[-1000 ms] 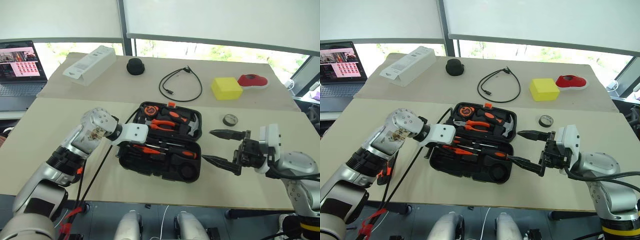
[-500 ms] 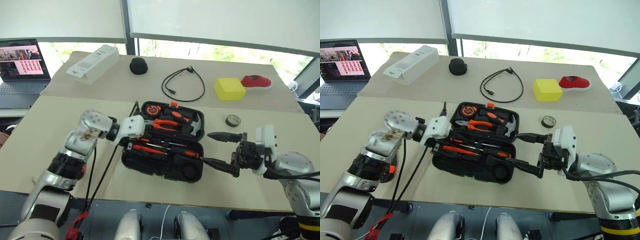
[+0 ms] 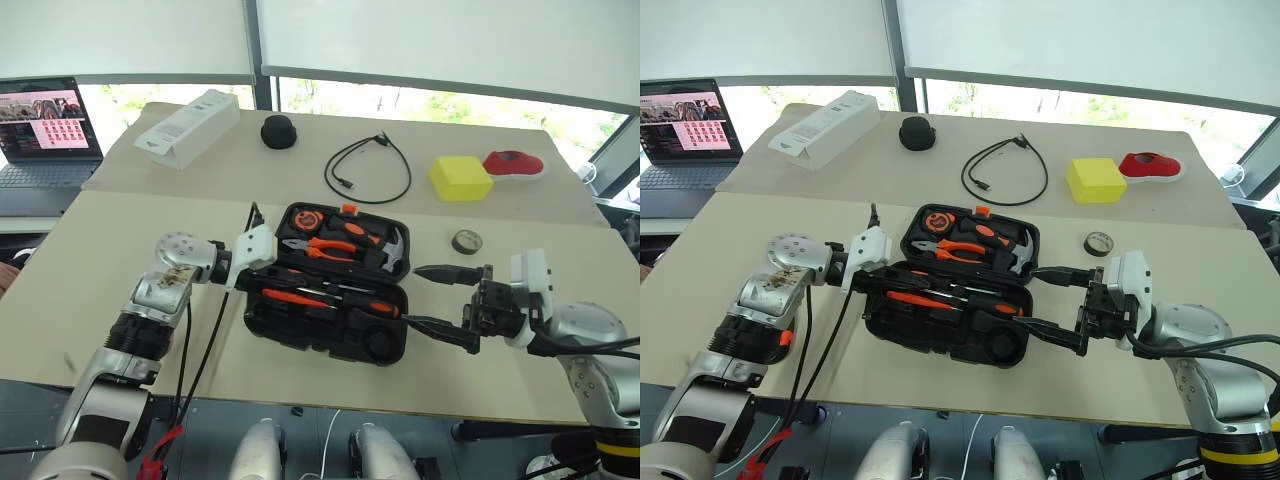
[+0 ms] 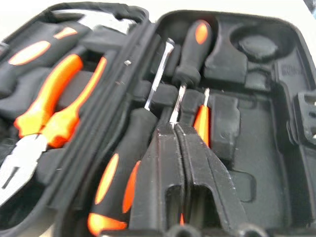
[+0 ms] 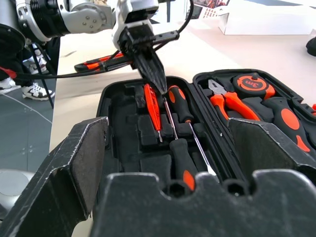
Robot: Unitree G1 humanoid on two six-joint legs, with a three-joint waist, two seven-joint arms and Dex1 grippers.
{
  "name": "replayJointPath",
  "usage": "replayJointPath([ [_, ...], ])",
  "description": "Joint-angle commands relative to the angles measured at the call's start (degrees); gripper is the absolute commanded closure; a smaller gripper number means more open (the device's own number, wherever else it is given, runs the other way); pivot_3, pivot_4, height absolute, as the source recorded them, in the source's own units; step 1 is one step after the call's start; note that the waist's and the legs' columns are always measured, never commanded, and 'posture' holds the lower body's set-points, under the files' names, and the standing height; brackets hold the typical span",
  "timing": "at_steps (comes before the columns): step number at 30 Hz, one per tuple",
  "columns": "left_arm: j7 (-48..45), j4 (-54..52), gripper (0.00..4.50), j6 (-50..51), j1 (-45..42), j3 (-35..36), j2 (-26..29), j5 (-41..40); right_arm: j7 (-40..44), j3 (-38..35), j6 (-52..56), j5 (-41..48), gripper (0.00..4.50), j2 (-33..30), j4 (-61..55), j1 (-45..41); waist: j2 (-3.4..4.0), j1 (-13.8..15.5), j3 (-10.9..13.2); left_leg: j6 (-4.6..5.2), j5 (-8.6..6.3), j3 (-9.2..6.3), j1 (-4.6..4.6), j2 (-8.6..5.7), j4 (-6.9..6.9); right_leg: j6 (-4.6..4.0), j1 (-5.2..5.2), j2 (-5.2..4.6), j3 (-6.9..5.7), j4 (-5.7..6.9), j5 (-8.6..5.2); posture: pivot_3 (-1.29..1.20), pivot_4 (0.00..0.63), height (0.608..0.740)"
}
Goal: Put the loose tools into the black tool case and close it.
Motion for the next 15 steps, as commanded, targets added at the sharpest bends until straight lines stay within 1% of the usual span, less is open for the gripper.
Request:
replayJointPath([
  [1, 0.54, -1.55, 4.46, 0.07, 2.04, -1.24, 0.39, 0.98, -0.34, -1.14, -0.60, 0.84, 0.00, 0.24, -1.25, -0.46, 0.00, -0.08, 0.00, 0.00, 0.00, 0.00, 0.01, 0.00, 0.00, 0.00, 0.01, 0.00, 0.00, 0.00, 0.00, 0.00, 0.150, 0.740],
  [8, 0.34, -4.89, 4.46, 2.05, 4.83, -1.84, 1.57, 0.91, -1.24, -0.77, -0.90, 0.41, 0.00, 1.25, -1.15, -0.29, 0.01, -0.07, 0.00, 0.00, 0.00, -0.01, 0.03, 0.00, 0.00, 0.00, 0.04, -0.01, 0.00, 0.01, 0.00, 0.00, 0.150, 0.740],
  [13, 2.67, -4.63, 4.46, 4.57, 5.80, -2.40, 2.00, 2.58, -1.53, -0.36, -0.91, 0.22, 0.00, 1.87, -1.05, -0.58, 0.01, -0.06, -0.01, 0.00, 0.00, -0.01, 0.04, 0.00, 0.00, 0.00, 0.04, -0.01, 0.00, 0.01, 0.00, 0.00, 0.150, 0.740],
  [15, 4.11, -4.75, 4.46, 7.06, 6.12, -2.53, 1.94, 2.90, -1.54, -0.26, -0.95, 0.18, 0.00, 2.01, -0.95, -0.69, 0.02, -0.06, -0.01, 0.00, 0.00, -0.01, 0.06, 0.00, 0.00, 0.00, 0.05, -0.01, 0.00, 0.02, 0.00, 0.00, 0.150, 0.740],
])
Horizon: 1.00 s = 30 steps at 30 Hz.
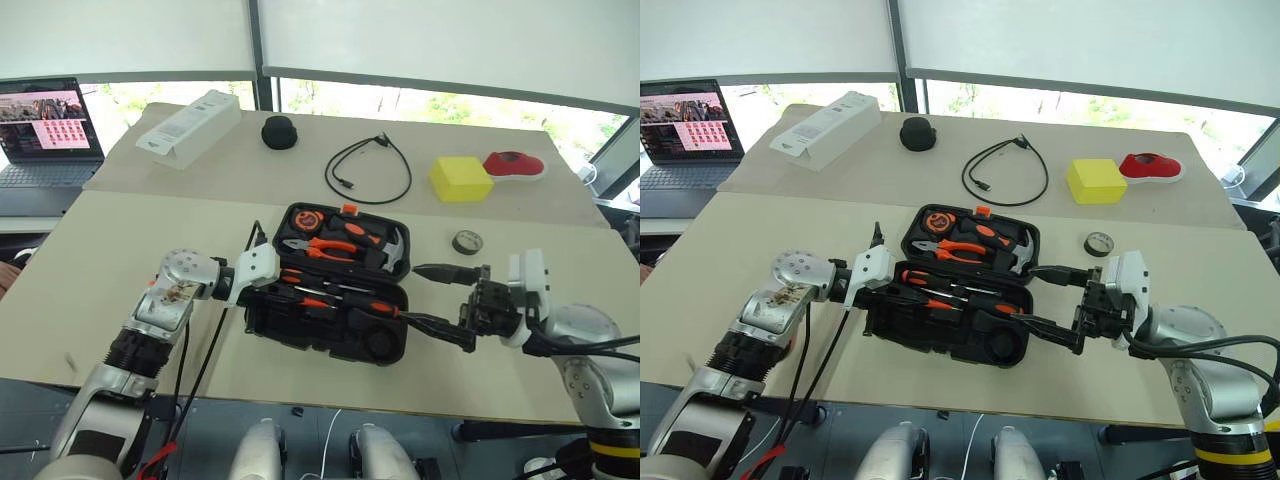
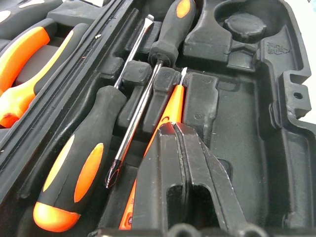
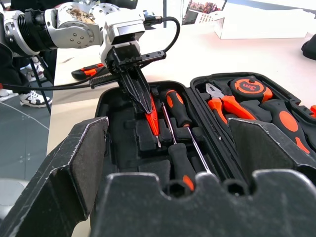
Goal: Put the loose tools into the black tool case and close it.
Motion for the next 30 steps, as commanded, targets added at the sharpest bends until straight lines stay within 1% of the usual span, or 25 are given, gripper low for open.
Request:
replayJointPath([
  [1, 2.27, -0.33, 4.46, 4.58, 1.47, -1.60, 0.91, 2.18, -0.18, -0.54, -0.95, 0.27, 0.00, 0.22, -0.91, -0.76, 0.01, -0.01, -0.01, 0.00, 0.00, 0.00, 0.02, 0.00, 0.00, 0.00, 0.02, 0.00, 0.00, 0.01, 0.00, 0.00, 0.150, 0.740],
  [7, 1.05, -4.24, 4.46, 11.69, 2.12, -2.99, 3.31, 1.59, -0.13, -0.44, -0.91, 0.35, 0.00, 0.32, -0.73, -0.97, 0.08, -0.05, -0.05, 0.00, 0.00, 0.00, 0.08, 0.01, -0.01, 0.00, 0.06, 0.01, 0.00, 0.04, 0.00, 0.00, 0.150, 0.740],
  [10, 1.57, -5.23, 4.46, 12.49, 2.06, -2.77, 3.50, 1.07, -0.13, -0.35, -1.00, 0.30, 0.00, 0.44, -0.59, -1.02, 0.16, -0.08, -0.10, 0.00, 0.00, 0.01, 0.11, 0.01, 0.00, 0.00, 0.07, 0.01, 0.01, 0.05, 0.00, 0.00, 0.150, 0.740],
  [13, 2.71, -4.98, 4.46, 11.52, 1.61, -1.89, 2.85, 0.57, -0.24, -0.23, -1.05, 0.22, 0.00, 0.65, -0.58, -1.09, 0.17, -0.06, -0.11, 0.00, 0.00, 0.01, 0.12, 0.01, 0.00, 0.00, 0.06, 0.02, 0.02, 0.09, 0.00, 0.00, 0.150, 0.740],
  [16, 3.82, -3.92, 4.46, 7.98, 1.19, -0.30, 2.13, 0.10, -0.27, -0.21, -1.07, 0.11, 0.00, 0.86, -0.62, -1.16, 0.16, -0.04, -0.11, 0.00, 0.00, 0.02, 0.12, 0.00, 0.00, 0.00, 0.05, 0.02, 0.04, 0.13, 0.00, 0.00, 0.150, 0.740],
  [17, 3.78, -4.63, 4.46, 6.81, 1.77, 1.49, 1.82, -1.60, -0.28, -0.29, -1.11, 0.11, 0.00, 0.89, -0.63, -1.08, 0.16, -0.04, -0.11, 0.00, 0.00, 0.03, 0.12, 0.00, 0.01, 0.00, 0.04, 0.01, 0.04, 0.15, 0.00, 0.00, 0.150, 0.740],
  [20, 4.87, -6.33, 4.46, 8.35, 3.30, 4.50, 2.12, -4.05, -0.06, -0.55, -1.30, 0.10, 0.00, 0.79, -0.48, -0.81, 0.16, -0.06, -0.10, 0.00, 0.00, 0.03, 0.11, -0.01, 0.04, 0.00, 0.00, 0.01, 0.06, 0.22, 0.00, 0.00, 0.150, 0.740],
  [23, 5.02, -5.42, 4.46, 4.80, 4.75, 5.13, 2.25, -3.86, 0.02, -0.59, -1.34, 0.02, 0.00, 0.78, -0.14, -0.95, 0.16, -0.02, -0.10, 0.00, 0.01, 0.01, 0.10, 0.00, 0.04, 0.00, -0.03, 0.00, 0.06, 0.26, -0.01, 0.00, 0.150, 0.740],
  [28, 6.65, -5.08, 4.46, 5.26, 4.44, 5.95, -0.50, -5.56, 0.35, -0.17, -1.38, -0.08, 0.00, 0.90, 0.41, -1.46, 0.16, 0.12, -0.10, 0.00, 0.00, 0.04, 0.10, -0.01, 0.04, 0.00, -0.02, -0.01, 0.06, 0.25, -0.01, 0.00, 0.150, 0.740],
  [30, 7.09, -4.54, 4.46, 4.93, 4.29, 5.35, -0.74, -4.56, 0.44, -0.08, -1.41, -0.16, 0.00, 0.97, 0.66, -1.74, 0.16, 0.07, -0.10, 0.00, 0.01, 0.04, 0.08, -0.02, 0.06, 0.00, -0.02, -0.01, 0.06, 0.25, -0.01, 0.00, 0.150, 0.740],
])
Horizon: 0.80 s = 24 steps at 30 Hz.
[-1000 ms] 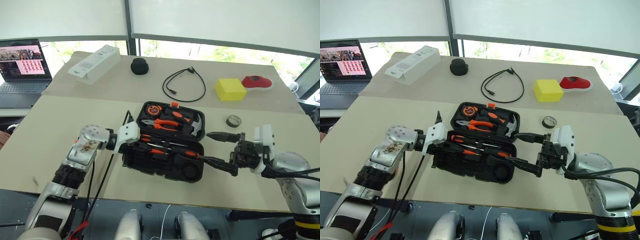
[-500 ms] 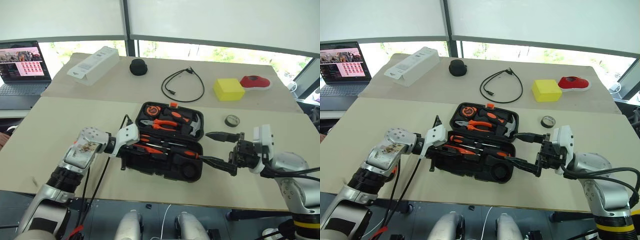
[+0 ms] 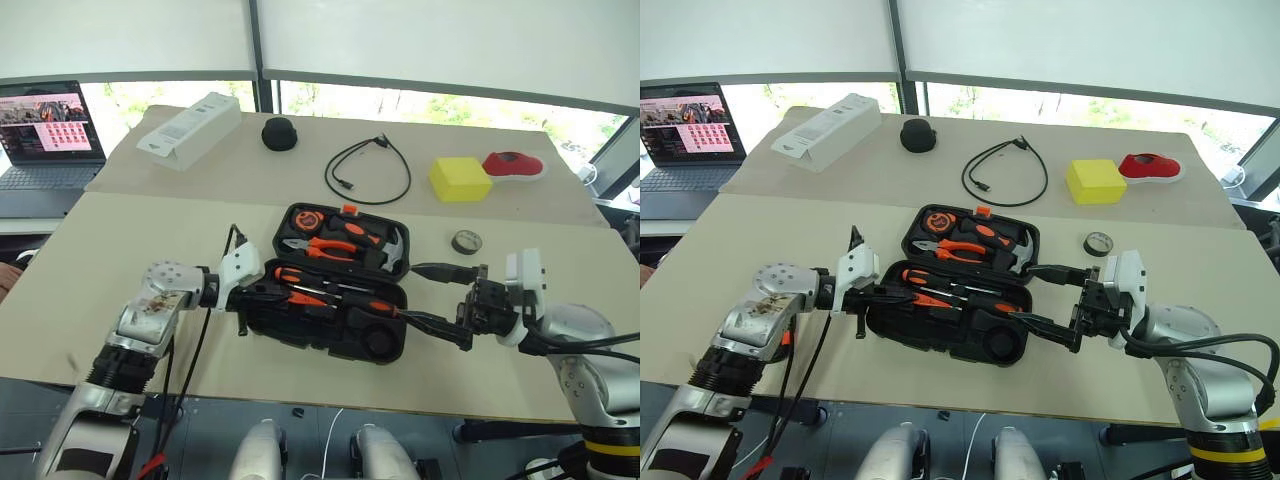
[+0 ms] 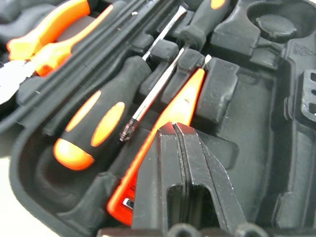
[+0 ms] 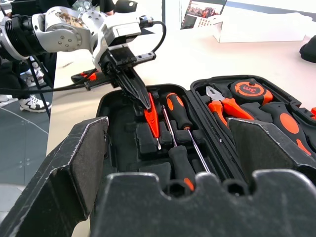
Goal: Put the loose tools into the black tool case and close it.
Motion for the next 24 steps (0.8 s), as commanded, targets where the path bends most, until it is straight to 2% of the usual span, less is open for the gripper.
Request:
replayJointPath([
  [1, 1.01, -0.06, 4.46, -1.42, -0.94, 0.10, -0.27, 0.15, 0.31, -0.42, -1.37, 0.05, 0.00, 0.17, -0.13, -1.04, 0.00, -0.09, 0.00, 0.00, 0.00, 0.00, 0.00, 0.00, 0.00, 0.00, 0.00, 0.00, 0.00, 0.00, 0.00, 0.00, 0.150, 0.740],
  [7, 2.35, 0.74, 4.46, 0.91, -1.14, -1.87, -0.51, 1.86, 0.41, -0.44, -1.52, 0.00, 0.00, 0.27, -0.01, -1.13, 0.00, -0.15, 0.00, 0.00, 0.00, 0.00, 0.02, 0.00, -0.01, -0.01, -0.01, 0.02, 0.00, 0.02, 0.00, 0.00, 0.150, 0.740],
  [11, 1.21, -0.44, 4.46, 3.00, -0.55, -4.67, 1.46, 3.71, 0.49, -0.58, -1.66, -0.09, 0.00, 0.26, 0.02, -0.85, 0.00, -0.16, 0.00, 0.00, 0.00, 0.00, 0.02, 0.00, -0.01, 0.00, -0.01, 0.02, 0.00, 0.02, 0.00, 0.00, 0.150, 0.740],
  [17, 4.60, -5.94, 4.46, 2.78, 2.42, 2.07, 0.49, -1.96, 1.41, -1.21, -3.78, -0.76, 0.00, 0.26, 0.76, -0.23, 0.00, -0.33, 0.00, 0.00, 0.00, -0.01, 0.04, 0.01, -0.02, 0.00, 0.00, 0.02, 0.01, 0.02, 0.00, 0.00, 0.150, 0.740],
  [20, 7.30, -12.15, 3.76, -0.69, 10.27, 13.33, 0.57, -8.31, 4.30, -1.76, -8.65, -2.46, 0.00, -0.06, 2.74, 0.26, 0.00, -0.81, 0.00, 0.00, 0.00, -0.06, 0.02, 0.04, -0.03, -0.01, -0.04, 0.01, 0.02, 0.02, 0.00, 0.00, 0.150, 0.740],
  [24, 10.36, -18.72, 2.31, -3.26, 24.28, 28.93, 2.19, -12.72, 7.69, -1.44, -15.05, -4.76, 0.00, 0.18, 6.34, 0.33, 0.00, -1.76, 0.01, 0.00, -0.01, -0.29, 0.05, 0.12, -0.12, -0.03, -0.09, -0.02, 0.08, 0.01, -0.01, 0.00, 0.150, 0.740],
])
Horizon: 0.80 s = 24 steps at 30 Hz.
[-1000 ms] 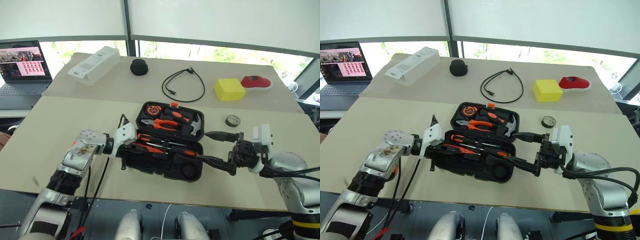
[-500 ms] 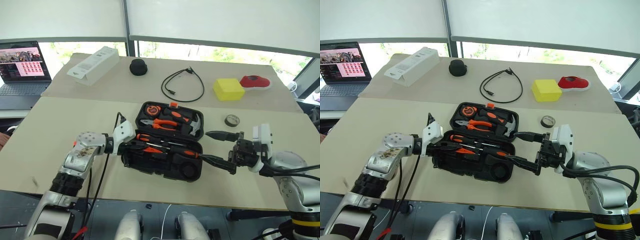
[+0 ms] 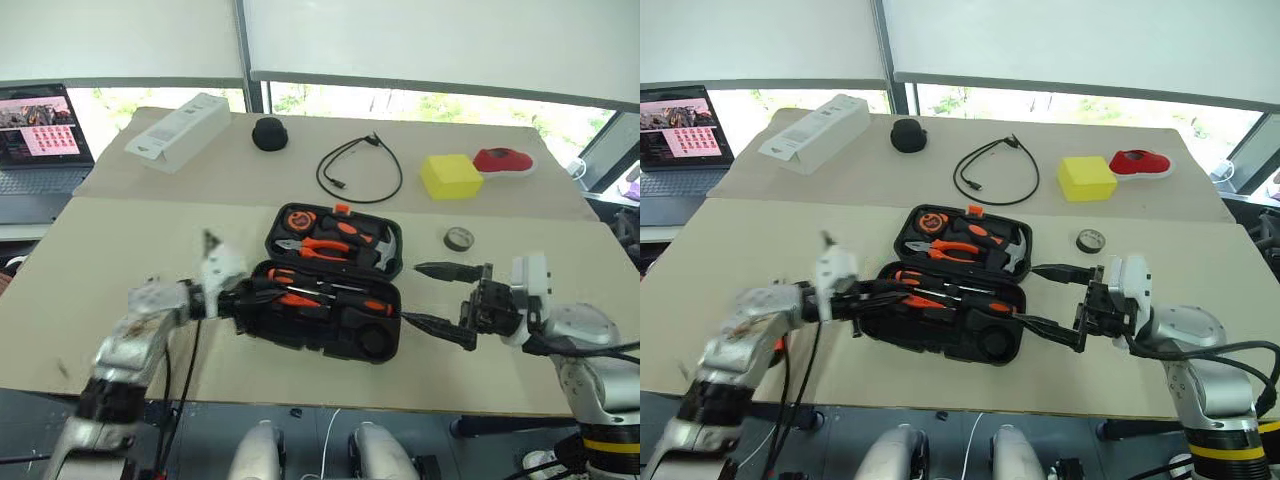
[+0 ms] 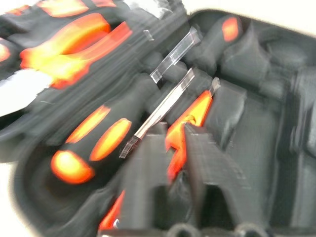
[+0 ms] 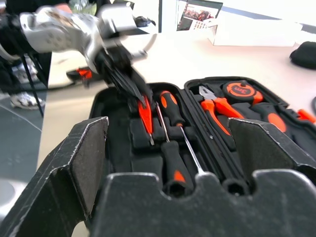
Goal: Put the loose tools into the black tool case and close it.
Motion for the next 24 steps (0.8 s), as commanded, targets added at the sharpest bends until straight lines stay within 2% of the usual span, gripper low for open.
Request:
replayJointPath([
  [1, 3.00, -6.33, 2.00, -2.76, 10.04, 14.19, 2.19, -3.61, 3.35, -0.92, -6.97, -1.65, 0.00, 0.19, 2.19, -0.16, 0.01, -0.14, 0.01, 0.00, 0.00, 0.00, 0.05, 0.00, -0.02, -0.01, 0.02, -0.02, 0.00, 0.01, 0.00, 0.00, 0.150, 0.740],
  [5, 7.11, -8.56, 0.44, -1.12, 24.42, 30.54, 1.19, -6.80, 5.68, -1.46, -12.51, -1.15, 0.00, 1.87, 5.11, -0.07, -0.03, -0.01, 0.03, -0.01, 0.00, 0.05, 0.26, 0.02, -0.08, -0.02, 0.16, -0.13, 0.01, 0.01, -0.02, 0.00, 0.150, 0.740],
  [7, 9.44, -8.13, 0.03, -1.66, 30.71, 37.07, -1.19, -8.06, 6.81, -1.10, -13.42, -0.42, 0.00, 2.58, 5.31, 0.81, -0.04, 0.07, 0.03, -0.01, -0.01, 0.06, 0.28, 0.03, -0.07, -0.02, 0.17, -0.15, 0.01, 0.00, -0.02, 0.00, 0.150, 0.740],
  [11, 12.50, -4.95, 0.03, -2.09, 41.02, 44.44, -5.04, -7.97, 9.18, 0.11, -11.80, 2.30, 0.00, 3.25, 4.33, 1.27, -0.08, 0.34, 0.03, -0.01, -0.01, 0.08, 0.31, 0.01, -0.06, -0.01, 0.20, -0.24, -0.02, -0.02, -0.04, 0.00, 0.150, 0.740],
  [16, 17.25, -7.19, 0.03, 2.07, 46.65, 45.19, -6.99, -9.18, 11.58, 1.61, -13.06, 2.92, 0.00, 4.55, 3.37, 1.50, -0.22, 0.55, 0.04, -0.04, -0.02, 0.11, 0.55, 0.07, -0.07, -0.24, 0.15, -0.25, -0.09, -0.09, -0.21, 0.00, 0.150, 0.740],
  [21, 23.85, -15.84, 0.03, 14.75, 45.12, 43.86, -4.25, -14.98, 12.09, 2.08, -14.53, 3.28, 0.00, 5.18, 1.78, -0.15, -0.34, 0.53, 0.06, -0.05, -0.03, 0.11, 0.60, 0.10, -0.10, -0.53, 0.16, -0.27, -0.10, -0.08, -0.38, 0.00, 0.150, 0.740],
  [24, 33.36, -21.10, 0.03, 29.13, 39.58, 43.57, -0.74, -21.64, 8.77, 2.63, -10.66, 6.49, 0.00, 6.06, -2.30, -1.99, -0.33, 0.50, 0.06, -0.05, -0.03, 0.09, 0.61, 0.12, -0.10, -0.22, 0.15, -0.26, -0.10, 0.05, -0.20, 0.00, 0.150, 0.740],
])
